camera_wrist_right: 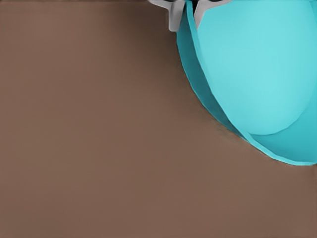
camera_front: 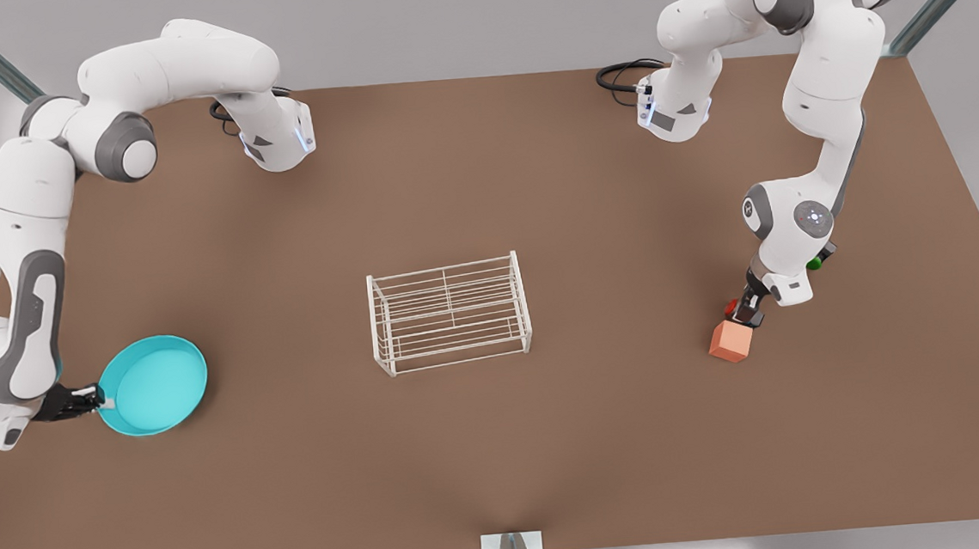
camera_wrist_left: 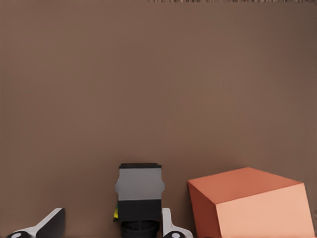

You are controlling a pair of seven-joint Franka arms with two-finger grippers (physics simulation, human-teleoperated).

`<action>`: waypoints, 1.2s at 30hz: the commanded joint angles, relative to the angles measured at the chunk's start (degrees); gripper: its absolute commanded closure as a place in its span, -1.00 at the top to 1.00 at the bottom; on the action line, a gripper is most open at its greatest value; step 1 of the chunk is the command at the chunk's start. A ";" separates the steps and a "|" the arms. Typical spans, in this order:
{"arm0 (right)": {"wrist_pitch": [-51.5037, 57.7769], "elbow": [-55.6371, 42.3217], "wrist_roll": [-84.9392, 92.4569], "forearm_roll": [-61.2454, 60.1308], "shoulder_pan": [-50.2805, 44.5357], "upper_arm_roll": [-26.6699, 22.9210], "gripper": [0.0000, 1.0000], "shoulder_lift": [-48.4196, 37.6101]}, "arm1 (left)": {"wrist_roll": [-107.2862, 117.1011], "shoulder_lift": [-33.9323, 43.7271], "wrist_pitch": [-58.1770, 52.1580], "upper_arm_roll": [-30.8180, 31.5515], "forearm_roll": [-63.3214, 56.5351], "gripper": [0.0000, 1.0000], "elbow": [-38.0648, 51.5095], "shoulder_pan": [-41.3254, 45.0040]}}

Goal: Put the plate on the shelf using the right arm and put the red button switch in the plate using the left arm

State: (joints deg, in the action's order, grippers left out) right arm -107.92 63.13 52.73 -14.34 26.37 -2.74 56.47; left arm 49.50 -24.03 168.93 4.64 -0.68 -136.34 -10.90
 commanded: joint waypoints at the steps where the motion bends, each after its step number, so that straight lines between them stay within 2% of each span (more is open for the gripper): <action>1: 3.50 -0.02 -0.61 0.01 -0.09 0.01 -0.59 -0.22 | -0.46 0.03 0.44 0.02 -0.11 0.93 0.02 -0.09; 6: 9.12 0.07 -0.43 -4.02 -0.09 1.24 -0.59 -3.02 | -0.81 -1.02 1.58 -0.16 -0.11 0.93 0.02 -0.26; 10: 13.52 0.24 -0.87 -7.90 -5.09 -0.07 -0.59 -5.58 | -1.25 -1.20 2.11 -0.33 -0.11 0.93 0.02 -0.26; 11: 13.61 0.24 -1.92 -9.04 -5.80 1.07 -0.59 -7.16 | -1.34 -1.20 2.19 -0.33 -0.20 0.93 0.02 -0.26; 22: 20.81 0.24 -7.73 -11.50 -22.14 0.54 -0.57 -12.26 | -1.69 -1.20 1.67 -1.04 -2.31 0.93 0.81 -0.09; 26: 21.08 0.24 -9.48 -12.11 -27.86 0.54 -0.56 -13.49 | -1.60 -1.20 1.49 -1.48 -3.45 0.93 0.81 0.09; 31: 21.17 0.95 -20.91 -16.69 -32.96 1.16 -0.56 -15.51 | -1.43 -0.84 -0.53 -1.56 -3.45 0.93 1.34 0.62; 36: 20.29 4.55 -25.57 -16.77 -38.67 0.98 -0.56 -16.12 | -1.08 -1.02 -0.97 -2.35 -5.65 0.93 1.52 0.70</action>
State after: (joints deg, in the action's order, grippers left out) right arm -87.48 67.19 41.19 -30.65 -11.55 -1.75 40.47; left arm 48.23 -25.08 168.65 2.36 -5.36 -134.85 -10.20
